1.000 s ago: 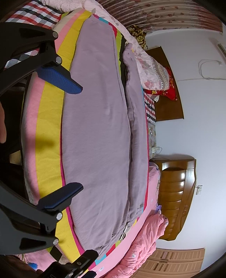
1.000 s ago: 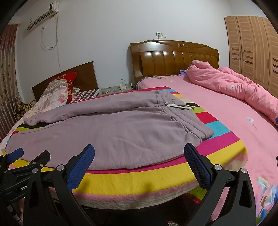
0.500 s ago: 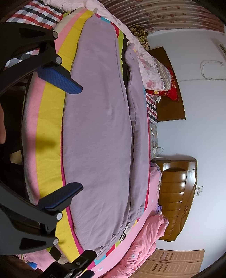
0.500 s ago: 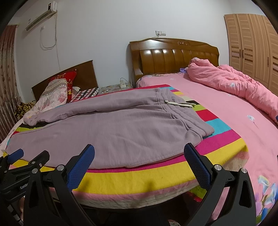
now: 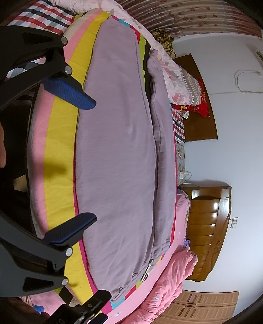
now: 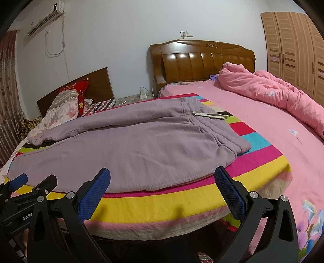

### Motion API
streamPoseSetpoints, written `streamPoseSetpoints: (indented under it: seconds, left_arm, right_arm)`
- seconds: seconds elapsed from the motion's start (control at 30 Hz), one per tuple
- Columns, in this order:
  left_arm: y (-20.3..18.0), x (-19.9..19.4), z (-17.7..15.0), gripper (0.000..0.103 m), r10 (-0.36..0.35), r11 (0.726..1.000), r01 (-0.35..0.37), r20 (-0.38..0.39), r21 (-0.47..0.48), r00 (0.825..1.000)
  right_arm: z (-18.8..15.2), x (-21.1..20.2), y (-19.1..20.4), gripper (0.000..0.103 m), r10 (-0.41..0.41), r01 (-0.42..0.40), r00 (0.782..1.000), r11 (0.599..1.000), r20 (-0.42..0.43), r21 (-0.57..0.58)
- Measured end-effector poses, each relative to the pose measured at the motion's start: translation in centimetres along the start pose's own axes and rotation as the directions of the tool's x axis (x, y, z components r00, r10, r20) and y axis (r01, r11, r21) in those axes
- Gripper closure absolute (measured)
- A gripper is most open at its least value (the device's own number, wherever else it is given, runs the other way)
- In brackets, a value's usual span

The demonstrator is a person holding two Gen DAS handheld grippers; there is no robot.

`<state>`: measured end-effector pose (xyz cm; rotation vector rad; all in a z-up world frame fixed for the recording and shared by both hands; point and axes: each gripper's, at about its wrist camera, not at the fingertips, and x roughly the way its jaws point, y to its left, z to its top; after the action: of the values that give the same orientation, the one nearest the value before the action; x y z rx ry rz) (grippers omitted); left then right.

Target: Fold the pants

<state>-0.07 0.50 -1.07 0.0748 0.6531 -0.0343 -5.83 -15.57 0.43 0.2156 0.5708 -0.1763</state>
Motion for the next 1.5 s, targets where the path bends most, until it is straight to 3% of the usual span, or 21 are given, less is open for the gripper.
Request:
streamPoseSetpoints:
  seconds: [0.7, 0.83, 0.9, 1.0, 1.1, 1.13, 1.2, 1.27, 1.33, 1.43, 1.5]
  left_arm:
    - [0.5, 0.1, -0.3, 0.001, -0.004, 1.0, 0.004, -0.001, -0.015, 1.0]
    - [1.9, 0.2, 0.9, 0.001, 0.067, 0.997, -0.066, 0.027, -0.042, 0.997]
    - [2.6, 1.5, 2.6, 0.001, 0.069, 0.998, -0.069, 0.002, -0.008, 0.998]
    - [3.7, 5.8, 6.1, 0.001, -0.006, 0.996, 0.018, -0.131, 0.092, 0.991]
    - [5.0, 10.0, 9.9, 0.002, -0.137, 0.977, 0.171, -0.241, 0.127, 0.961]
    - [5.5, 11.4, 11.8, 0.002, -0.164, 0.968, 0.204, -0.243, 0.147, 0.956]
    - [6.6, 13.4, 15.3, 0.002, -0.236, 0.948, 0.262, -0.151, 0.181, 0.96]
    - [7.6, 15.5, 18.3, 0.002, -0.354, 0.91, 0.367, -0.097, 0.192, 0.93]
    - [7.8, 19.2, 21.0, 0.002, -0.374, 0.891, 0.402, -0.159, 0.213, 0.914]
    - [7.4, 24.2, 24.1, 0.002, -0.367, 0.865, 0.416, -0.215, 0.279, 0.905]
    - [7.0, 27.6, 25.3, 0.002, -0.38, 0.828, 0.463, -0.291, 0.316, 0.878]
  right_arm:
    - [-0.4, 0.7, -0.3, 0.004, 0.009, -0.009, 1.0, 1.0, -0.021, 0.009]
    - [0.4, 0.8, -0.1, 0.004, 0.047, -0.046, 0.999, 0.997, 0.009, -0.065]
    - [1.7, 1.3, 0.1, 0.004, 0.057, -0.053, 0.998, 0.99, 0.023, -0.13]
    - [5.9, 4.1, -0.4, 0.004, 0.121, -0.122, 0.993, 0.972, -0.019, -0.199]
    - [11.3, 8.8, -1.5, 0.004, 0.172, -0.188, 0.981, 0.956, -0.091, -0.224]
    - [13.0, 10.3, -1.7, 0.004, 0.19, -0.21, 0.976, 0.949, -0.104, -0.237]
    - [16.1, 13.9, -1.6, 0.004, 0.236, -0.265, 0.963, 0.916, -0.131, -0.3]
    - [18.4, 18.2, -1.1, 0.004, 0.287, -0.336, 0.94, 0.863, -0.183, -0.377]
    - [20.1, 22.3, -0.6, 0.004, 0.278, -0.352, 0.933, 0.832, -0.228, -0.429]
    - [22.1, 28.5, 0.0, 0.004, 0.232, -0.351, 0.929, 0.794, -0.287, -0.496]
    - [23.1, 33.1, 0.2, 0.004, 0.218, -0.377, 0.912, 0.778, -0.348, -0.502]
